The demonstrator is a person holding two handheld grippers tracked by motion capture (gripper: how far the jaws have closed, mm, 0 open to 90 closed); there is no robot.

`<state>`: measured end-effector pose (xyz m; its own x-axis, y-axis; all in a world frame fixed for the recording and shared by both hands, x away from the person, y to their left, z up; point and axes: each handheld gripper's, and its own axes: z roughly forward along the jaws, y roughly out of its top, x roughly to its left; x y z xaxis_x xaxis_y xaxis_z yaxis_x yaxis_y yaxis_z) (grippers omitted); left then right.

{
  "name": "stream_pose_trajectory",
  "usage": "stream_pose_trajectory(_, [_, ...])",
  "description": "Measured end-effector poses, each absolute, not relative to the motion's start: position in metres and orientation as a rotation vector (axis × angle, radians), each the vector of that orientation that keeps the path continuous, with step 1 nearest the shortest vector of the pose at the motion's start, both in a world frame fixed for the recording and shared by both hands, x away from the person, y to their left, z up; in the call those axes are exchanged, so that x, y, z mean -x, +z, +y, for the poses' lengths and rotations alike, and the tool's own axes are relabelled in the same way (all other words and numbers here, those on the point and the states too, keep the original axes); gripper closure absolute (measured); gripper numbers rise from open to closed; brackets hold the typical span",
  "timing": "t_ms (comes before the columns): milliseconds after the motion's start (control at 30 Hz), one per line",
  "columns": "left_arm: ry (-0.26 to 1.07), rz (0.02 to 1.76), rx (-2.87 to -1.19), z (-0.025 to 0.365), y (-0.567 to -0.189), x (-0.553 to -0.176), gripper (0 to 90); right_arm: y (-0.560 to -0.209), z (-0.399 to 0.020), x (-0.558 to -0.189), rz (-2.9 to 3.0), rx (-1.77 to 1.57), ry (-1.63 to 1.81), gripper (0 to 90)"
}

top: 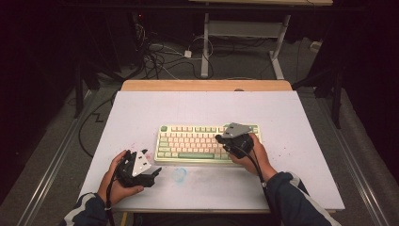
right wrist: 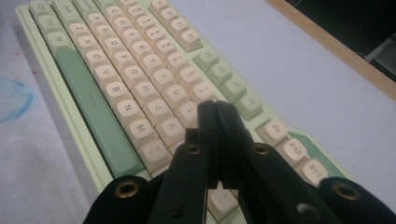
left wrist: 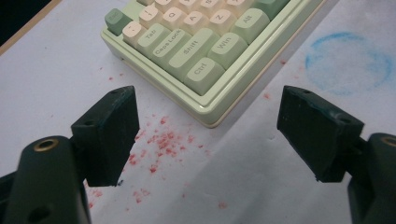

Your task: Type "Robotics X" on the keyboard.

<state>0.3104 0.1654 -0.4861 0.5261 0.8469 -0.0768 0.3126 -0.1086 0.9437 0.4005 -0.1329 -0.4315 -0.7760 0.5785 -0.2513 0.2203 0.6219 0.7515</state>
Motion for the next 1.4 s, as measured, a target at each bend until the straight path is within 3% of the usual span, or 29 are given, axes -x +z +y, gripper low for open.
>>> stream_pose_trajectory(567, [0.597, 0.987, -1.696, 0.163, -0.488, -0.31, 19.8, -0.452, -0.112, -0.419, 2.416, -0.67, 0.877, 90.0])
stream_pose_trajectory(967, [0.601, 0.988, -1.715, 0.163, -0.49, -0.31, 19.9, -0.437, -0.124, -0.411, 2.365, -0.669, 0.989, 86.5])
stream_pose_trajectory(1400, [0.605, 0.988, -1.728, 0.162, -0.491, -0.309, 20.7, -0.404, -0.168, -0.378, 2.187, -0.63, 1.16, 49.8])
